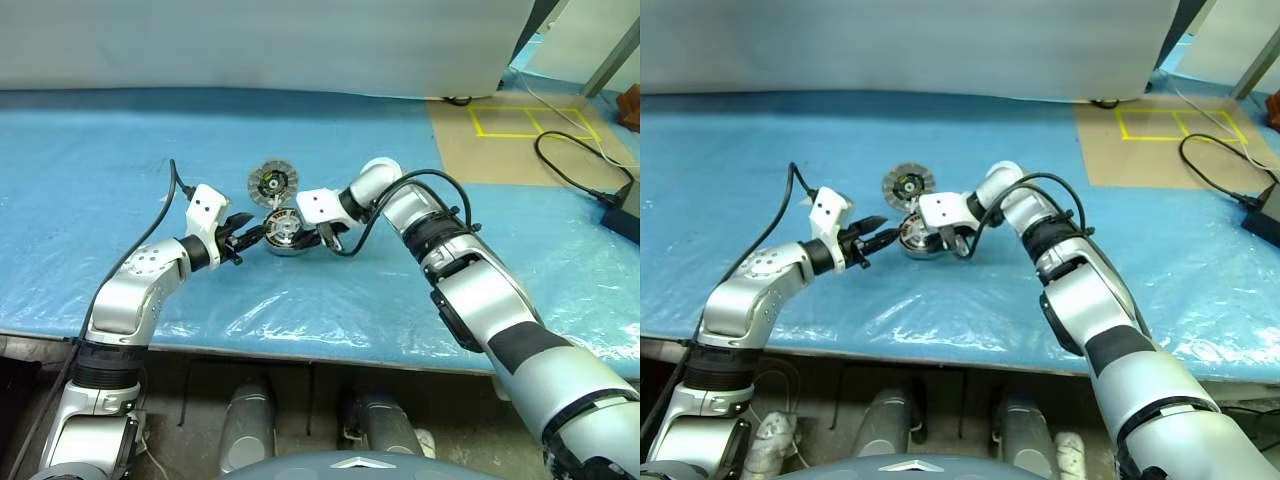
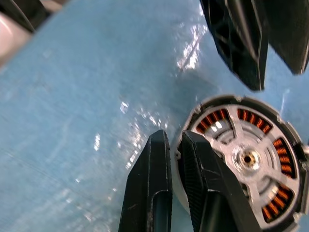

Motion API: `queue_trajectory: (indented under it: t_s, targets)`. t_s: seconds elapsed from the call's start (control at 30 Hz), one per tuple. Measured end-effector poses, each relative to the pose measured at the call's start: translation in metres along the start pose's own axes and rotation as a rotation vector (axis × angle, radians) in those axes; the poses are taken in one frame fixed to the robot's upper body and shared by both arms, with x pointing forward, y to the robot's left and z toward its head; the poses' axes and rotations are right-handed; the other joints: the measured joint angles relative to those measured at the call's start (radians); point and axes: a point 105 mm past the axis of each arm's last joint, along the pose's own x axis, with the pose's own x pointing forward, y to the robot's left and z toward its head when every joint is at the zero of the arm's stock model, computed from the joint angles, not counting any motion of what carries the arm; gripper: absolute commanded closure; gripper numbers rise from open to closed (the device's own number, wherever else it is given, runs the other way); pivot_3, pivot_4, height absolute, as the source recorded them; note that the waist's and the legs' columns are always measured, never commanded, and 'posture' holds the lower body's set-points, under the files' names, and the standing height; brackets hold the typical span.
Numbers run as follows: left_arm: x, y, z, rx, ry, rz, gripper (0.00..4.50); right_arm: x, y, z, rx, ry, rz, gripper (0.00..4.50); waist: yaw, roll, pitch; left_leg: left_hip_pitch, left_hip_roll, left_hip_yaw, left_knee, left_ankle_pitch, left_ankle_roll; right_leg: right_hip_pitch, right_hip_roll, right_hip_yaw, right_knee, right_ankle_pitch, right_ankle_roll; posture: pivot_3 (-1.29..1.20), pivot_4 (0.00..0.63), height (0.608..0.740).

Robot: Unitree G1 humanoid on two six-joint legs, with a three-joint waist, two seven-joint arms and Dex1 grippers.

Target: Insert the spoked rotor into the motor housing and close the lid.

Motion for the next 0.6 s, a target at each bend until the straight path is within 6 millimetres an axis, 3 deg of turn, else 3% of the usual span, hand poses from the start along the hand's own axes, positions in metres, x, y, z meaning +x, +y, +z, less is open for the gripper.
queue_trajectory:
  t_s: [0.2,0.33,0.47,0.6]
  targets:
    - [0.003,0.001,0.001,-0.004,-0.006,-0.001,2.30,0.009,0.012,0.013,0.191,-0.057,0.027,4.03,0.003,0.000,0.000,0.001,0.000,0.000,0.000,0.000,0.000,0.000,0.000,0.000,0.000,0.000,0.000,0.00,0.150,0.740]
    - [0.004,0.001,0.003,0.000,-0.012,-0.003,2.30,0.016,0.013,0.013,0.178,-0.035,0.001,4.03,0.004,0.000,0.000,0.001,0.000,0.000,0.000,0.000,0.000,0.000,0.000,0.000,0.000,0.000,0.000,0.00,0.150,0.740]
    - [0.004,0.001,0.003,0.000,-0.012,-0.003,2.30,0.004,0.001,0.014,0.102,-0.017,-0.073,4.03,0.003,0.000,0.000,0.001,0.000,0.000,0.000,0.000,-0.001,0.000,0.000,0.000,0.000,0.000,0.000,0.00,0.150,0.740]
    - [0.003,0.001,0.003,0.002,-0.008,-0.003,2.30,-0.016,0.000,0.016,0.025,-0.032,-0.072,2.80,0.006,0.000,0.000,0.001,-0.001,0.000,0.000,0.000,-0.001,0.001,0.000,0.000,-0.002,0.000,0.000,0.00,0.150,0.740]
